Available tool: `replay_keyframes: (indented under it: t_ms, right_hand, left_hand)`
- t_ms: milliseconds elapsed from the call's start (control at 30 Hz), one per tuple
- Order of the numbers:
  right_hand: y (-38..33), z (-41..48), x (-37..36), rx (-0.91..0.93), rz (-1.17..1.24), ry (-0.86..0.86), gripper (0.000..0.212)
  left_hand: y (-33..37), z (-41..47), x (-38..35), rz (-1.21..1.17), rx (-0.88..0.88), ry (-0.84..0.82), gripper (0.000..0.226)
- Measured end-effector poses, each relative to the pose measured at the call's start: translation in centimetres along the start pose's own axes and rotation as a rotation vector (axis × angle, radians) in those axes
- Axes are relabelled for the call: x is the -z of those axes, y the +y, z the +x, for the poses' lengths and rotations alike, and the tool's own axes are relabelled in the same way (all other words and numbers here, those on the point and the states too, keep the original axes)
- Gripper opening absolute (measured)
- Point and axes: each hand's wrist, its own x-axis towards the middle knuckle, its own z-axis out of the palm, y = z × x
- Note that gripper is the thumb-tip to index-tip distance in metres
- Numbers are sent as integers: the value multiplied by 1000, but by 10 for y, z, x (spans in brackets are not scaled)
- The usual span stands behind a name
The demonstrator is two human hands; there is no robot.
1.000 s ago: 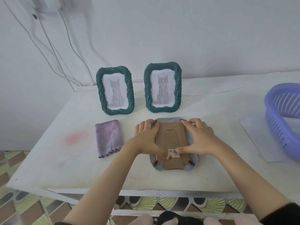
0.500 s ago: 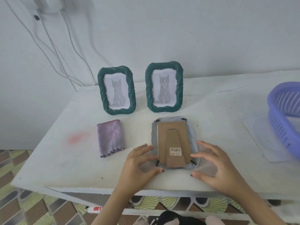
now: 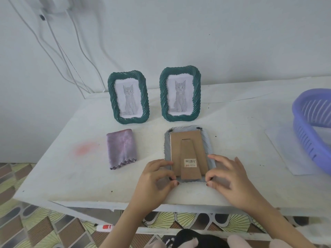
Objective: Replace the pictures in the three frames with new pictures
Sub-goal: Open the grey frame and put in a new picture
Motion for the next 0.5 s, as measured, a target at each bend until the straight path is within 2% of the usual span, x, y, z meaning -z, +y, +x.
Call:
replay_keyframes:
  t_ms: [33, 200, 333, 400, 500]
  right_hand:
    - [-1, 0, 0, 2, -10, -1, 0]
    - [-10, 3, 7, -13, 36, 43, 34]
    - [-15, 17, 7, -78, 0, 120, 57]
    - [-15, 24, 5, -144, -63, 110, 58]
    - [-14, 32, -1, -196, -64, 76, 60]
  left_hand:
    - [0, 0, 0, -3, 3, -1, 11]
    - [6, 3, 2, -151, 130, 43, 20]
    - [11, 8, 0, -126, 168, 103, 35]
    - [16, 14, -2, -95, 191, 78, 54]
    - [14, 22, -5, -37, 200, -25, 95]
